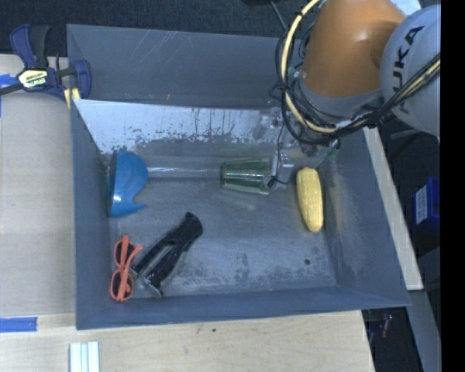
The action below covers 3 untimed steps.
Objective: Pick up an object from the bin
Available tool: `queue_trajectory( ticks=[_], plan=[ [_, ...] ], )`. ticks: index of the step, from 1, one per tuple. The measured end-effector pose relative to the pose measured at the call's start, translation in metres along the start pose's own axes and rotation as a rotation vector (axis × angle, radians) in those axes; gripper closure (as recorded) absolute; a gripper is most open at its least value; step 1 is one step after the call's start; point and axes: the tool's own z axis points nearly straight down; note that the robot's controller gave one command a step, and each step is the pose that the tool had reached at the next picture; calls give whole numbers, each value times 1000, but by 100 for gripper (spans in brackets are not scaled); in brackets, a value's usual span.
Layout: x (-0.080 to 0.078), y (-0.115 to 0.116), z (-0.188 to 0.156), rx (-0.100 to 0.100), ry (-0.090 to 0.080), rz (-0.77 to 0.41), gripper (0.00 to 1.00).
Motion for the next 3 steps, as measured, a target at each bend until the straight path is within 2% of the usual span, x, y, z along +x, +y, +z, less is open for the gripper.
queue_trajectory(
  ticks=[1,2,3],
  plan=[
    [-2,0,-5,0,-9,0,0],
    [-3,-14,131,-2,-13,208,0],
    [-2,-10,61,-7,-28,435,0]
  ],
)
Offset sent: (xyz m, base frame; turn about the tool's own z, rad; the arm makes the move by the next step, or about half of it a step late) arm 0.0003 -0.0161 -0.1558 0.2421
